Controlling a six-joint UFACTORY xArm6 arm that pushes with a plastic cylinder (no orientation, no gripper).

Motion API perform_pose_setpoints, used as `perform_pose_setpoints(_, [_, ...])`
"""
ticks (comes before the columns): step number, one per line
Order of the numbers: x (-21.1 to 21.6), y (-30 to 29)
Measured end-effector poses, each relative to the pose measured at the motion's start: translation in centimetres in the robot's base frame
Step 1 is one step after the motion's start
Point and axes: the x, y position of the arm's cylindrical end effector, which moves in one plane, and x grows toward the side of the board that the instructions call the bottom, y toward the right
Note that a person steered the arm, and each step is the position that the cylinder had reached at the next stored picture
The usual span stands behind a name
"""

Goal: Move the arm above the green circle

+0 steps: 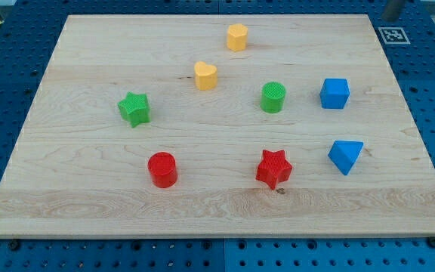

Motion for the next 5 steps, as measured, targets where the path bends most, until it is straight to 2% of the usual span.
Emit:
perform_pose_setpoints(1, [0.0, 0.0])
perform_pose_setpoints(3, [4.3, -0.8])
perform_pose_setpoints(5, [5.7, -2.3])
